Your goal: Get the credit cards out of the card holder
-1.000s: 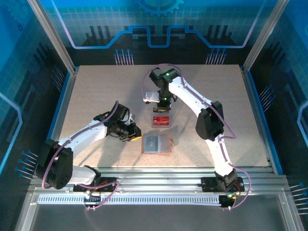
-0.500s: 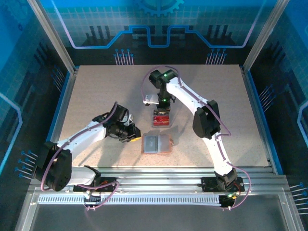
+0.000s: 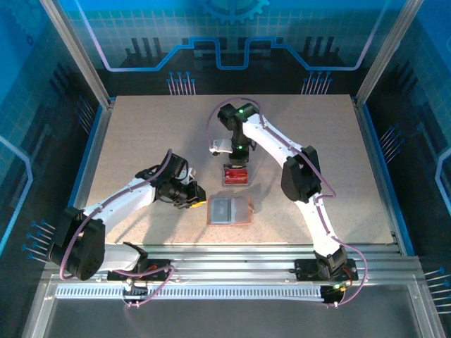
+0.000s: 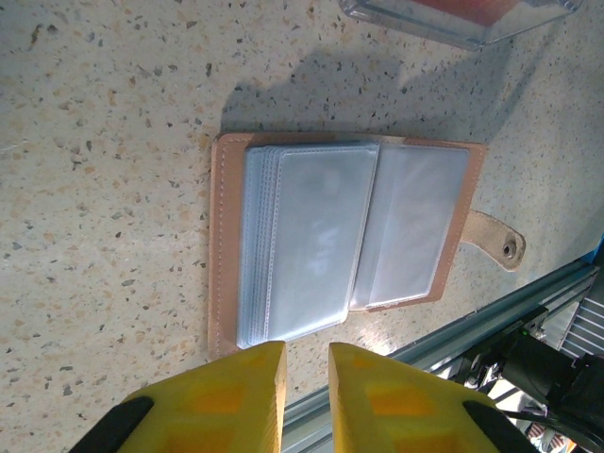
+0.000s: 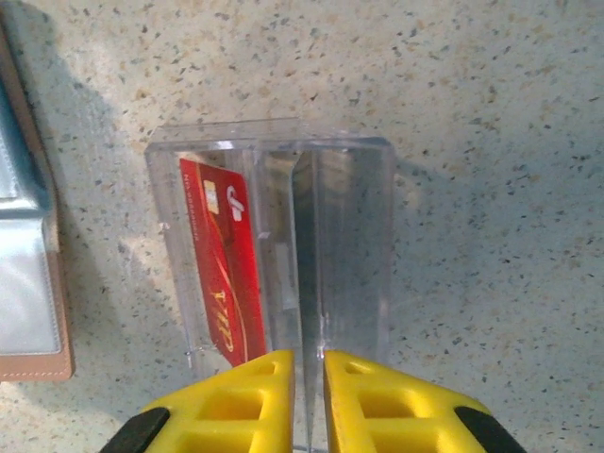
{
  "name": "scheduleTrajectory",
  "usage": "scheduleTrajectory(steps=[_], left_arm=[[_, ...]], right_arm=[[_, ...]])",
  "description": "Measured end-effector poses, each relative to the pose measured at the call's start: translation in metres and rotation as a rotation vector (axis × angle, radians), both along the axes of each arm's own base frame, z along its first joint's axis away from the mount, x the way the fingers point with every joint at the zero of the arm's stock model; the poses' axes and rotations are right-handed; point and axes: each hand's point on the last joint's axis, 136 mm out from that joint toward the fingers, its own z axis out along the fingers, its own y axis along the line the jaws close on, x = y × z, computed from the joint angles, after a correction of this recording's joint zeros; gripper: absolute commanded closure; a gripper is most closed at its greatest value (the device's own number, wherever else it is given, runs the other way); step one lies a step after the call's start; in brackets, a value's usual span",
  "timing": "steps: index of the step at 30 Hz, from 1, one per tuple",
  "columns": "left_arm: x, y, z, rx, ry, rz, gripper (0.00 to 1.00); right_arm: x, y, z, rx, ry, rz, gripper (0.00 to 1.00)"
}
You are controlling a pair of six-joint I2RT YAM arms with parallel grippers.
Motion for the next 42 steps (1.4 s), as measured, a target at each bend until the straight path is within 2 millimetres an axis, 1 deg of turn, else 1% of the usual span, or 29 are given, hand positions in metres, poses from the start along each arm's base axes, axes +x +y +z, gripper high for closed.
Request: scheduleTrajectory(steps=[6,9,11,14,20,21,28,34,42], left_arm=[[-0.001,0.001,-0.002,0.001,0.004,0.0,0.81],[-0.002,0.001,-0.002,0.001,0.004,0.0,0.8],[-0.002,0.001,-0.002,0.001,0.004,0.0,0.8],[-0.001,0.001,-0.002,0.0,0.003,0.0,0.8],[-0.001,0.0,-0.002,0.0,0.002,0.0,0.79],[-0.001,0.0,-0.002,0.0,0.002,0.0,0.8],[-0.001,0.0,-0.002,0.0,0.002,0.0,0.79],[-0.001,0.0,-0.002,0.0,0.004,0.0,0.79],[-0.002,0.0,-0.003,-0.001,0.006,-0.001,0.79]], right_arm=[[0.01,-0.003,0.007,-0.001,-0.06,-0.015,0.82],[0.013,-0.004,0.01,0.004,-0.084,-0.021,0.82],[0.013,-0.004,0.011,0.007,-0.091,-0.028,0.8],[0.009,-0.004,0.01,0.012,-0.082,-0.034,0.69],[-0.005,-0.008,0.005,0.018,-0.041,-0.04,0.41],[-0.006,-0.008,0.004,0.019,-0.037,-0.041,0.4],[-0.008,-0.01,-0.004,0.016,-0.037,-0.04,0.38],[0.002,-0.006,-0.007,0.028,-0.078,-0.044,0.38],[0.016,-0.004,-0.005,0.03,-0.145,-0.049,0.39]])
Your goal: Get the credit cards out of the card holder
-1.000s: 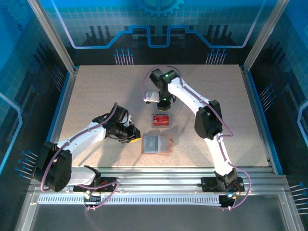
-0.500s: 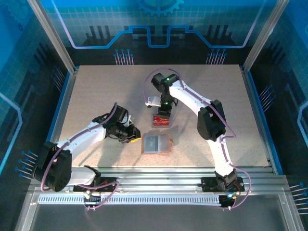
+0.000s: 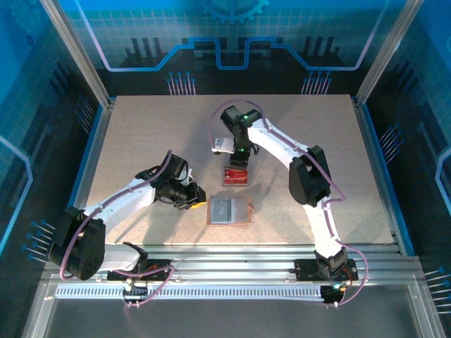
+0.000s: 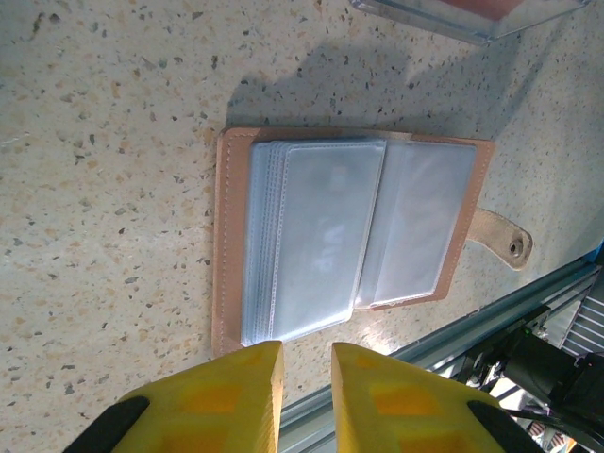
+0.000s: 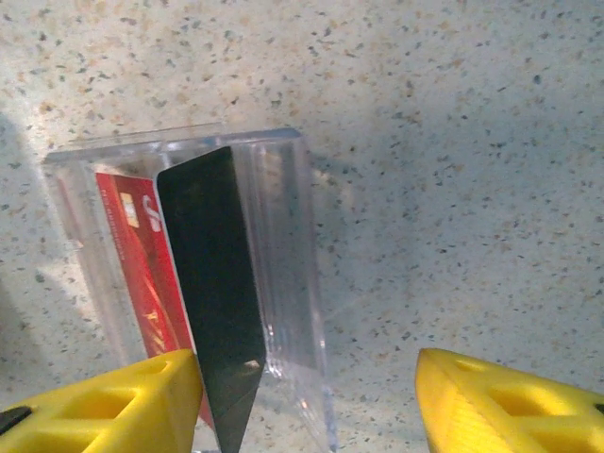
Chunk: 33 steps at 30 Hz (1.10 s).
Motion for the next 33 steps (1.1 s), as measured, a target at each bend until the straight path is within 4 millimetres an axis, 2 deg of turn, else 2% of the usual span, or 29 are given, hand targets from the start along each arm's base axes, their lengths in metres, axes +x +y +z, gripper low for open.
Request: scheduleTrajectory(steps=[16,26,33], left_arm=[[0.001,-0.001,0.001,-0.003,-0.005,0.0,0.79],[0.002,-0.001,0.001,-0.005,-0.007,0.003,0.79],[0.003,-0.001,0.002,-0.009,-0.006,0.01,0.79]], right_arm=[[0.018,-0.003,-0.004,-0.017,-0.099,-0.029,0.39],[0.02,-0.001,0.019,0.022,-0.146,-0.033,0.39],[0.026,0.001,0.018,0.03,-0.177,-0.037,0.39]])
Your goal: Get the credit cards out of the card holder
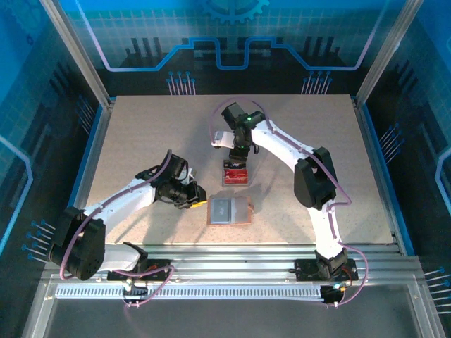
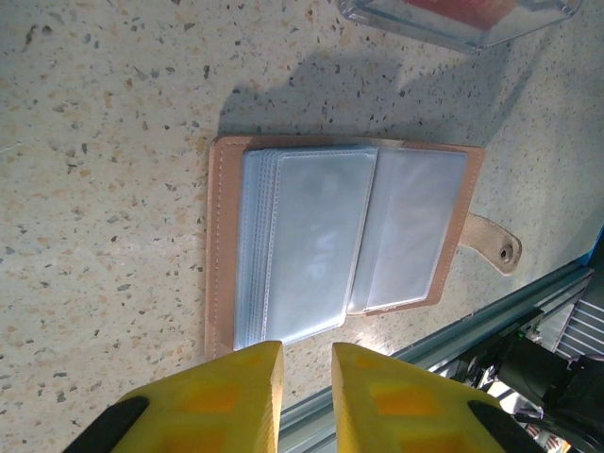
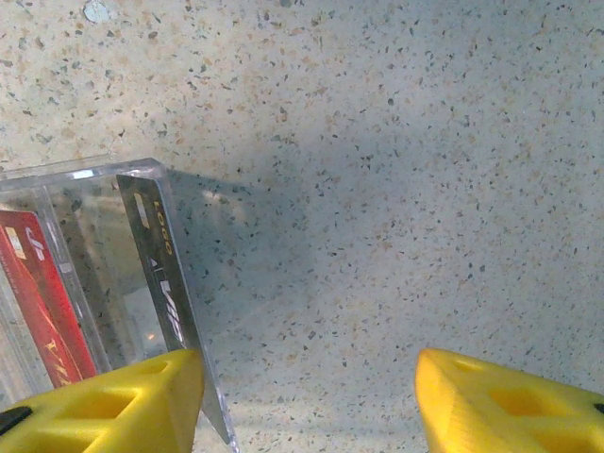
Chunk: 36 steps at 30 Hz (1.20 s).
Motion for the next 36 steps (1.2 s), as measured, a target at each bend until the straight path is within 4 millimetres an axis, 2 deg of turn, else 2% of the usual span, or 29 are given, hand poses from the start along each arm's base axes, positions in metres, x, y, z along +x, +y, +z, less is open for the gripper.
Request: scheduleTrajectory(steps=[9,22,36], left_arm=[[0.0,0.0,0.0,-0.001,0.003,0.004,0.79],[0.0,0.0,0.0,-0.001,0.003,0.004,0.79],[0.0,0.0,0.0,-0.001,0.003,0.004,0.79]], right_arm=[[0.004,0.002,0.001,0.006,-0.016,-0.001,0.38],[0.001,0.001,-0.013,-0.005,0.009,0.0,0.38],[0.001,0.002,-0.014,-0.003,0.01,0.001,0.38]])
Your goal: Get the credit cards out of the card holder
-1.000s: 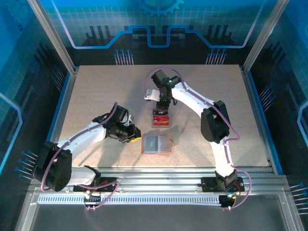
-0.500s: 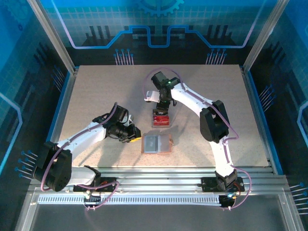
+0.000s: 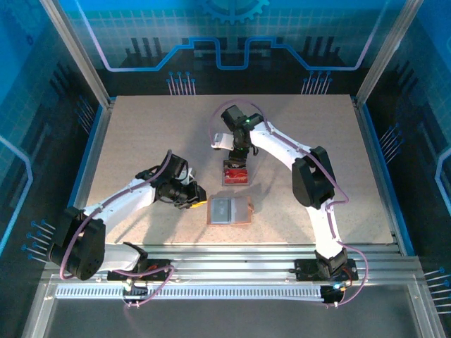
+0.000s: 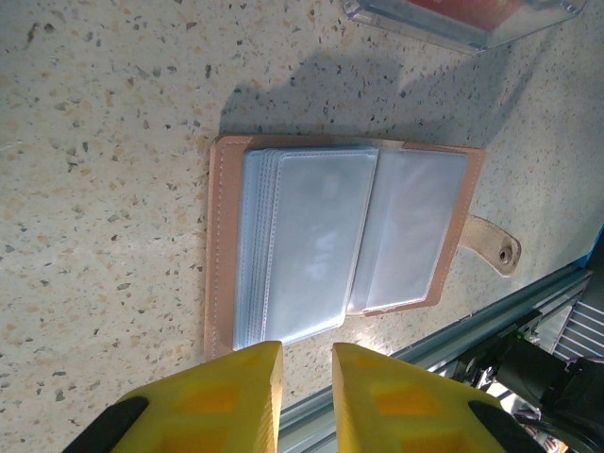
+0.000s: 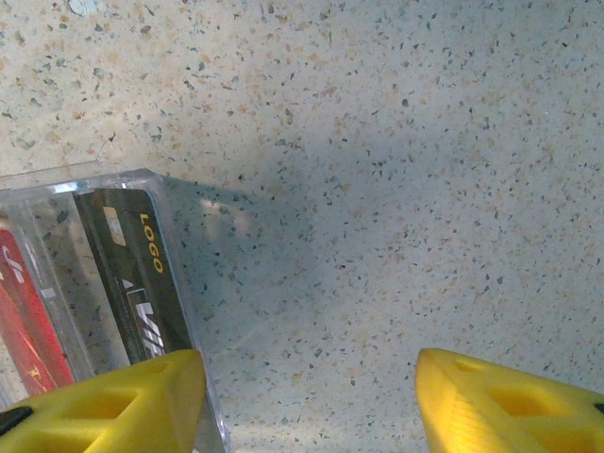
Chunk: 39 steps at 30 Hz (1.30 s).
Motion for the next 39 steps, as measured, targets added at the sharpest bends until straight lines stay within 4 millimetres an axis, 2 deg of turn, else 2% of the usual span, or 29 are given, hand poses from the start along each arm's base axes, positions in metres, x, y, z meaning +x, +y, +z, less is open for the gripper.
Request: scheduleTrajectory(steps=[5,10,15,19,30,33,35,39], left_arm=[[0.002,-0.001,0.001,-0.007,-0.008,-0.001,0.79],[0.001,-0.004,-0.005,-0.02,0.009,-0.009,0.79],[0.001,-0.006,-0.012,-0.021,0.034,-0.011,0.79],[0.001,-0.008,-0.016,-0.027,0.045,-0.015,0.8],[0.002,-0.011,-0.037,-0.023,0.103,-0.023,0.86],[0.002,-0.013,-0.041,-0.025,0.115,-0.027,0.89],[0.001,-0.014,-0.044,-0.026,0.125,-0.031,0.92],[-0.001,-0.015,-0.052,-0.023,0.147,-0.035,0.94]], right_arm=[[-0.005,-0.001,0.005,0.008,-0.002,-0.01,0.38],[-0.018,0.0,0.027,0.04,-0.025,-0.026,0.38],[-0.043,0.009,0.051,0.105,-0.029,-0.051,0.4],[-0.067,0.02,0.059,0.188,0.008,-0.118,0.44],[-0.124,0.026,0.069,0.576,0.216,-0.563,0.53],[-0.133,0.03,0.071,0.672,0.303,-0.68,0.57],[-0.138,0.034,0.07,0.718,0.368,-0.752,0.64],[-0.146,0.04,0.061,0.759,0.484,-0.89,0.7]])
